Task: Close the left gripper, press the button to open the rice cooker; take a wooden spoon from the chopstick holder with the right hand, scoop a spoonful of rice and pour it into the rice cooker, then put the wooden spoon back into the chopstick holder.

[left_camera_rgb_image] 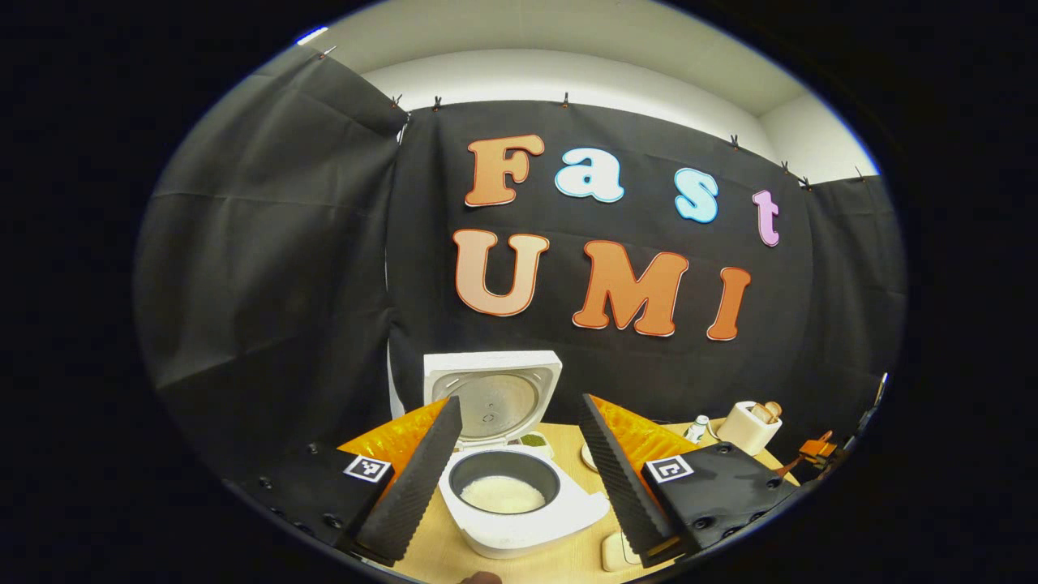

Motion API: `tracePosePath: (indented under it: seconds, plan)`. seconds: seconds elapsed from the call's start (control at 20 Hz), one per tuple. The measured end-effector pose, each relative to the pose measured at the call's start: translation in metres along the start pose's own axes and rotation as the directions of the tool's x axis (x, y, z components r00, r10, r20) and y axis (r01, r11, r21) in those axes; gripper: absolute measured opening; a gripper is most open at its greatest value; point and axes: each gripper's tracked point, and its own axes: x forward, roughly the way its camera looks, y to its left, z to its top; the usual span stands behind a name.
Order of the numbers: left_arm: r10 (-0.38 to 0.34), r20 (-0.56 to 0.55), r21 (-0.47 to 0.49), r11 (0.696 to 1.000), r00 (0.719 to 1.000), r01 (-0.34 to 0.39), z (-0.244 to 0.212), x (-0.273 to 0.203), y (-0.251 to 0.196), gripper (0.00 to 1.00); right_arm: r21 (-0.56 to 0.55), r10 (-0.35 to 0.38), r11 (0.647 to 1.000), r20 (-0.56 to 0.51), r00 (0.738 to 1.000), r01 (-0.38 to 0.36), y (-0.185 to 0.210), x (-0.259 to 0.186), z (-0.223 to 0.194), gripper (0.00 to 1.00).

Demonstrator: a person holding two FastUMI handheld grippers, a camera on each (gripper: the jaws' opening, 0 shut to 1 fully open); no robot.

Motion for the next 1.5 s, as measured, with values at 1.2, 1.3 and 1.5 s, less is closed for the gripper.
tracePosePath:
  seconds: [1.2,1.3,1.5]
  plan:
    - [0.047,-0.034,0.037,0.998,0.998,-0.046,-0.007,-0.004,0.0,0.98,-0.087,-0.066,0.995,-0.144,0.987,0.054,-0.067,0.045,-0.104,0.14]
    - [0.047,-0.032,0.035,0.998,0.998,-0.046,-0.005,-0.001,0.0,0.98,-0.12,-0.113,0.988,-0.16,0.981,0.094,-0.076,0.045,-0.107,0.24]
    - [0.056,-0.021,0.038,0.998,0.998,-0.055,0.002,0.008,0.002,0.98,-0.229,-0.202,0.96,-0.167,0.965,0.161,-0.089,0.034,-0.104,0.8]
